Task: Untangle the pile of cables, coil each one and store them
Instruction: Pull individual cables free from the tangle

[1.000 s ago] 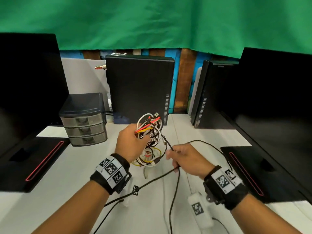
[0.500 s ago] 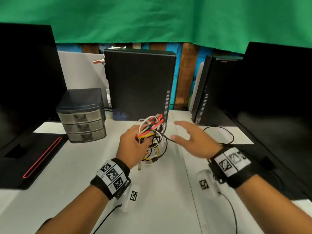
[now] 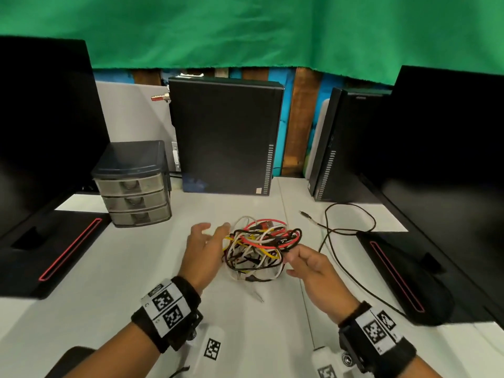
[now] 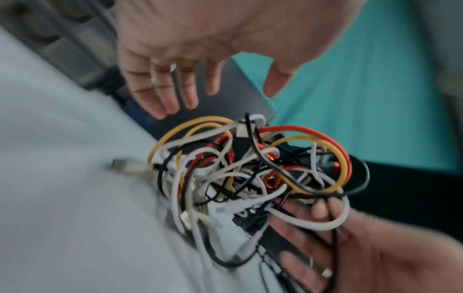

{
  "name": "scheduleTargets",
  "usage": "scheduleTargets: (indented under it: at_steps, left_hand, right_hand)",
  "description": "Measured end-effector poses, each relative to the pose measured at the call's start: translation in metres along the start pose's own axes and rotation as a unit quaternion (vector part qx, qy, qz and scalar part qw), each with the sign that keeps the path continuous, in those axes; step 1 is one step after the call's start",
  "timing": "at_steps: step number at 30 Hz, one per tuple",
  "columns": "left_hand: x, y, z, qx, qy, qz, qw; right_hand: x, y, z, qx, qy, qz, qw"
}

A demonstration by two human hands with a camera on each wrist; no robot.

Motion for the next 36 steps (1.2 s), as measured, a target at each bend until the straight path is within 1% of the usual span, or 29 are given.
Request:
scheduleTargets:
  at_steps: [1,2,3,4,5,7,8,9,10,11,12,15,17,19,20,21,23,25,26,28,29,30,34,36]
  left_hand:
    - [-0.005,-0.014,0.007,-0.031,-0.059,-0.093,0.993]
    - [-0.012,-0.024,0.017,-0.067,-0.129,-0.171,0.974]
    - [-0.019,-0.032,0.026,-0.1,-0.191,-0.226,0.95]
    - [-0.027,-0.035,0.033,-0.125,-0.244,-0.259,0.926]
    - [-0.032,-0.037,0.041,-0.142,-0.293,-0.271,0.906]
    - [-0.042,-0.037,0.057,-0.157,-0.374,-0.266,0.874]
    - [-0.048,-0.034,0.063,-0.172,-0.393,-0.262,0.864]
    - [-0.05,-0.034,0.067,-0.194,-0.393,-0.26,0.86]
    - [-0.05,-0.035,0.07,-0.214,-0.381,-0.257,0.862]
    - [-0.047,-0.036,0.072,-0.226,-0.361,-0.249,0.87]
    - [-0.044,-0.037,0.072,-0.232,-0.34,-0.237,0.88]
    - [-0.031,-0.032,0.064,-0.256,-0.279,-0.193,0.905]
    - [-0.021,-0.024,0.053,-0.248,-0.248,-0.142,0.926]
    - [-0.012,-0.016,0.041,-0.177,-0.215,-0.061,0.958]
    - [-0.008,-0.013,0.037,-0.135,-0.194,-0.019,0.972]
    - [-0.005,-0.012,0.033,-0.099,-0.17,0.017,0.98]
    - [-0.002,-0.011,0.031,-0.057,-0.14,0.081,0.985]
    - [-0.004,-0.011,0.037,-0.025,-0.148,0.125,0.981]
    - [-0.006,-0.011,0.041,-0.011,-0.159,0.137,0.978]
    - [-0.009,-0.011,0.047,0.009,-0.174,0.138,0.975]
    - [-0.01,-0.01,0.047,0.022,-0.173,0.135,0.975]
    - [-0.01,-0.011,0.047,0.039,-0.169,0.137,0.975]
    - [-0.014,-0.006,0.044,0.066,-0.163,0.156,0.972]
    - [-0.016,-0.005,0.044,0.072,-0.162,0.162,0.971]
  right_hand:
    - [-0.001,-0.003,0.002,-0.007,-0.01,-0.015,1.0]
    - [-0.002,-0.006,0.005,-0.011,-0.025,-0.033,0.999]
    - [-0.004,-0.009,0.007,-0.02,-0.043,-0.051,0.998]
    - [-0.006,-0.011,0.009,-0.026,-0.059,-0.064,0.996]
    - [-0.008,-0.012,0.011,-0.031,-0.074,-0.072,0.994]
    - [-0.013,-0.011,0.015,-0.022,-0.096,-0.072,0.993]
    - [-0.014,-0.01,0.016,-0.014,-0.1,-0.068,0.993]
    - [-0.016,-0.011,0.017,-0.008,-0.099,-0.065,0.993]
    - [-0.016,-0.012,0.017,-0.005,-0.093,-0.065,0.994]
    - [-0.016,-0.013,0.015,-0.009,-0.081,-0.067,0.994]
    - [-0.015,-0.014,0.012,-0.016,-0.057,-0.071,0.996]
    - [-0.01,-0.017,-0.01,-0.051,0.046,-0.074,0.995]
    - [-0.008,-0.015,-0.023,-0.064,0.098,-0.068,0.991]
    - [-0.009,-0.017,-0.035,-0.066,0.147,-0.068,0.985]
    - [-0.009,-0.019,-0.037,-0.073,0.157,-0.078,0.982]
    - [-0.01,-0.022,-0.035,-0.085,0.153,-0.092,0.98]
    - [-0.012,-0.027,-0.023,-0.133,0.123,-0.13,0.975]
    - [-0.016,-0.026,-0.006,-0.21,0.07,-0.154,0.963]
    - [-0.017,-0.02,0.002,-0.26,0.041,-0.147,0.954]
    - [-0.017,-0.008,0.013,-0.36,-0.014,-0.101,0.927]
    - [-0.017,-0.004,0.015,-0.393,-0.031,-0.077,0.916]
    - [-0.018,-0.002,0.015,-0.406,-0.037,-0.06,0.911]
    - [-0.018,-0.004,0.008,-0.397,-0.033,-0.02,0.917]
    - [-0.017,-0.005,0.009,-0.384,-0.044,-0.01,0.922]
Point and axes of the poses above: each hand's wrist, its own x-axis towards the middle knuckle, its own z-axis out of the palm, y = z × x, the point moved 7 cm from there along x, towards the middle knuckle, and after that the axes turned 8 degrees about x, right-handed, at the moved point
